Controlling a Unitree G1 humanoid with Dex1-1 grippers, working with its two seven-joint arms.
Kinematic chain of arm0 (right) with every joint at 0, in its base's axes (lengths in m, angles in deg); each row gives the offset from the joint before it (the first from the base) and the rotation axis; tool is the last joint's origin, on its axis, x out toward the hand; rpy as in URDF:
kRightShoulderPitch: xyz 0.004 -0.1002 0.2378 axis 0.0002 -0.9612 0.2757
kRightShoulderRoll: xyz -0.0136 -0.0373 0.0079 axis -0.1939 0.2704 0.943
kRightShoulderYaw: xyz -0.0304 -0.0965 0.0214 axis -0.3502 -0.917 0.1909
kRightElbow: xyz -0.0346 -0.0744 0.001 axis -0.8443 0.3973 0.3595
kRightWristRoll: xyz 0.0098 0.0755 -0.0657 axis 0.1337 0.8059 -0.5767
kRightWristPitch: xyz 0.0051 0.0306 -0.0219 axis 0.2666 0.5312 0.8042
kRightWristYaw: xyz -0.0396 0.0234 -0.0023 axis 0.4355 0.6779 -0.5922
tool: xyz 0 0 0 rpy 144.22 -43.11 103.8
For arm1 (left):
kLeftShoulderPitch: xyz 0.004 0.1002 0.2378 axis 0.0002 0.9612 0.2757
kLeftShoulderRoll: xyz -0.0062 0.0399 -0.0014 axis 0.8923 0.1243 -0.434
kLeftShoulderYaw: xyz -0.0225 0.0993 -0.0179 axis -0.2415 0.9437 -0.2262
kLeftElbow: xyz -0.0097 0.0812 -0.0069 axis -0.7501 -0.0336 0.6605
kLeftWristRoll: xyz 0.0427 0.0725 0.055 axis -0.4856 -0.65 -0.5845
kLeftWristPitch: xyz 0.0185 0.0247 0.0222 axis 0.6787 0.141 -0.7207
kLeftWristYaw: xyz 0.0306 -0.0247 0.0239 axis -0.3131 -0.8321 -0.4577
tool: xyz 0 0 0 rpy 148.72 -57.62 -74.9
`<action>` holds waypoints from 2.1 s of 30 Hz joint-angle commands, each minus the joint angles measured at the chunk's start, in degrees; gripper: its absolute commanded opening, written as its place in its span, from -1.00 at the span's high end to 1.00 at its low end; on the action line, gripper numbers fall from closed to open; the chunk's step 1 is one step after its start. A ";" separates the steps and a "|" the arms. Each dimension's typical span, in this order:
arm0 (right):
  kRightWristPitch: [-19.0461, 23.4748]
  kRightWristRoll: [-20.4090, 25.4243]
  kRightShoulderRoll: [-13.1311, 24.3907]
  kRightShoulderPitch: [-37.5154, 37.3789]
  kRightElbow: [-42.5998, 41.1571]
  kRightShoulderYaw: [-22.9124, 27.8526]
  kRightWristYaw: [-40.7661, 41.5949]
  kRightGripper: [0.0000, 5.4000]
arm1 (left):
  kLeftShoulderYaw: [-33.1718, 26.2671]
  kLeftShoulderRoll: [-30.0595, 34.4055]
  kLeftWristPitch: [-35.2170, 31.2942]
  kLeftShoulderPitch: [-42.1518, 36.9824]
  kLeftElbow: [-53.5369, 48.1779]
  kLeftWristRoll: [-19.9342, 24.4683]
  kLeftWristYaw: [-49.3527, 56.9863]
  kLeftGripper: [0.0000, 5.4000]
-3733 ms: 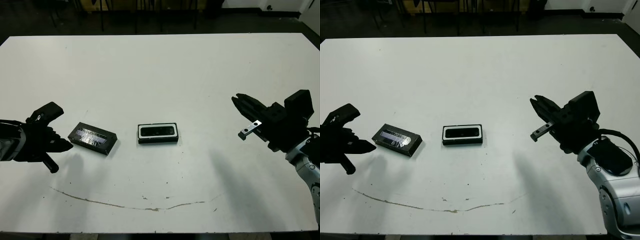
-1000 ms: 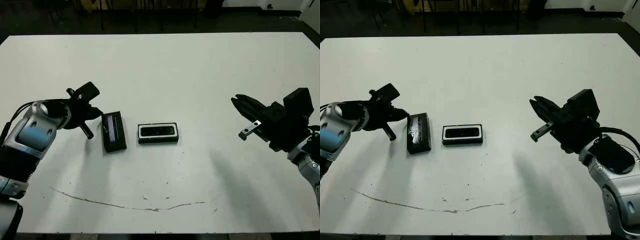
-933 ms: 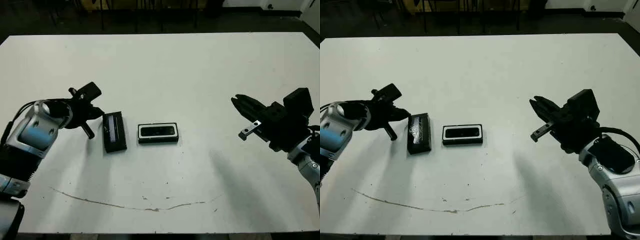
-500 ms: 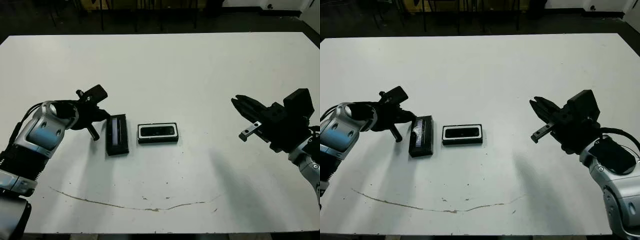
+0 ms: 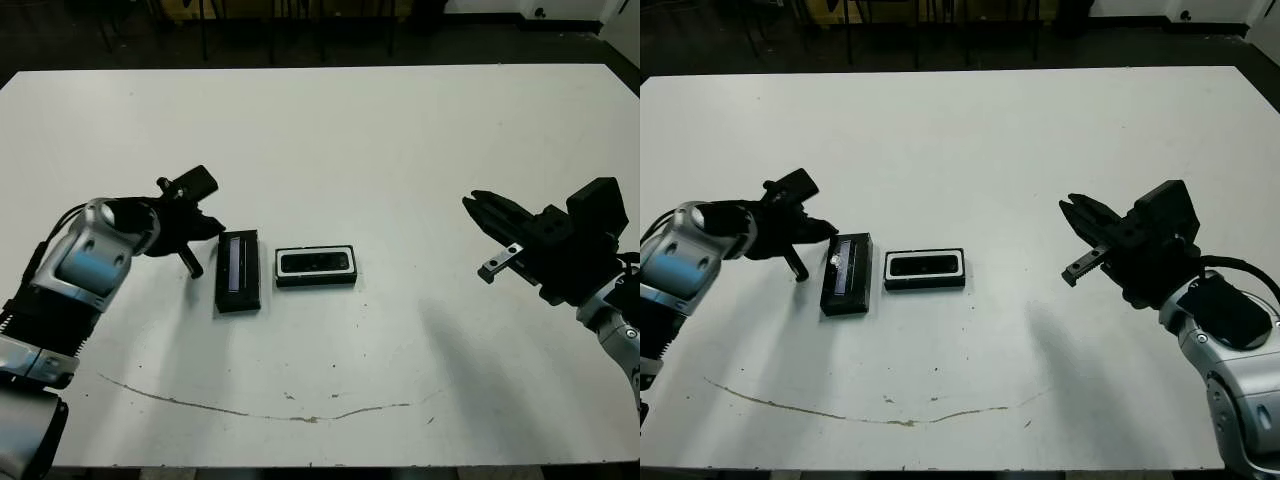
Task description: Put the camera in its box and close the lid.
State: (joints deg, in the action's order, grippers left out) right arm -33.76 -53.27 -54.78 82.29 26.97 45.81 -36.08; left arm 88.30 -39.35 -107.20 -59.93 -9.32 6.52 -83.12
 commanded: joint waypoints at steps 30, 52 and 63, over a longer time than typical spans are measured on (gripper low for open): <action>0.41 -0.29 -1.19 -1.46 0.23 -2.39 -1.41 1.00 | -12.23 -42.70 -20.84 58.35 -70.99 12.68 46.58 -0.38; -0.73 -0.83 -1.33 -2.85 0.62 -3.60 -0.82 1.00 | -3.51 -43.49 -10.36 57.30 -59.81 11.99 60.45 -0.99; -0.45 -0.20 -1.61 -3.03 0.73 -3.48 -1.00 1.00 | -2.94 -41.81 -9.76 55.08 -56.20 10.47 60.35 -0.99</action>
State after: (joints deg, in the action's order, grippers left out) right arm -34.16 -53.77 -56.18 80.24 26.84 42.36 -37.27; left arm 85.48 -81.27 -116.50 -6.46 -66.78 17.61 -23.11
